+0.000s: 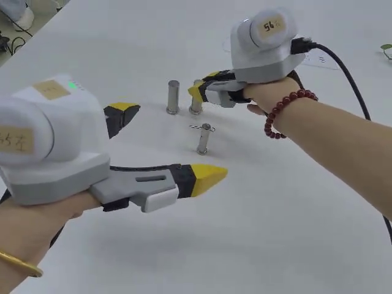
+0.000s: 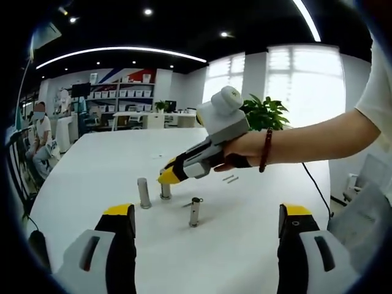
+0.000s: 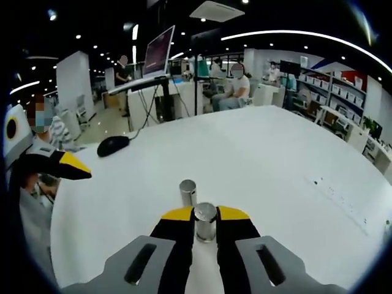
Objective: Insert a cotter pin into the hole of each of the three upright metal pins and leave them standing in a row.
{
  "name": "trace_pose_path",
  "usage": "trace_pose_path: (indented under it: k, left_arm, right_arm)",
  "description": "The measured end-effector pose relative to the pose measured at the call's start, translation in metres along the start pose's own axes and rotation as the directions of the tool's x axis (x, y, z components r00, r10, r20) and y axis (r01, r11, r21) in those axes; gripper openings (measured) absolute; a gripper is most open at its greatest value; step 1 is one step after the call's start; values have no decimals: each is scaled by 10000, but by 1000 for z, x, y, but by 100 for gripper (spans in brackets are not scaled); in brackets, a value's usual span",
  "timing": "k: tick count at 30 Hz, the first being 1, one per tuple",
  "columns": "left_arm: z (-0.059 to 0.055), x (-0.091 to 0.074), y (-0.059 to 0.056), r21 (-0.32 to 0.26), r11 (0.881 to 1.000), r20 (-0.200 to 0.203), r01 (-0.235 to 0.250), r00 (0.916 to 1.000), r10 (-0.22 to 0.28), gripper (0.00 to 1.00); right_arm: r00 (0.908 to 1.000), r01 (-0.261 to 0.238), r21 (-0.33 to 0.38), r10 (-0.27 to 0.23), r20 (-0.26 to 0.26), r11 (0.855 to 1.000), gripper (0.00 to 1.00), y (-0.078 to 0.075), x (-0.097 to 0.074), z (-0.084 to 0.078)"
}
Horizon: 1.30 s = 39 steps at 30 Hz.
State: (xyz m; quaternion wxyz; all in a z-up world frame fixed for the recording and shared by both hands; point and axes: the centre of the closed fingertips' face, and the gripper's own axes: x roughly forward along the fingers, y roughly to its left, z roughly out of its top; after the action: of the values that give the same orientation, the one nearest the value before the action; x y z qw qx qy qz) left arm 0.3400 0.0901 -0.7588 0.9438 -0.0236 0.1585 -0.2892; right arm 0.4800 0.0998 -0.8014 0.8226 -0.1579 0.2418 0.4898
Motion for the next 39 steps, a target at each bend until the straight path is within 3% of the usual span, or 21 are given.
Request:
trace_pose_path:
  k: [7, 21, 29, 39]
  left_arm:
    - [3, -3, -5, 140, 9999, 16, -25, 10000, 24, 97]
    - [8, -9, -12, 390, 9992, 14, -40, 10000, 40, 92]
    - [4, -12, -20, 480, 9988, -112, 24, 9999, -18, 89]
    - [6, -14, -27, 506, 9987, -78, 104, 9999, -100, 87]
  right_arm:
    - [9995, 209, 267, -202, -244, 9994, 13, -10, -12, -13]
    - [9968, 648, 556, -621, -496, 9963, 13, -10, -55, -39]
    - [9955, 828, 868, -784, -533, 9928, 13, -2, -75, -54]
    - [9940, 963, 1208, -890, -643, 9880, 13, 8, -85, -68]
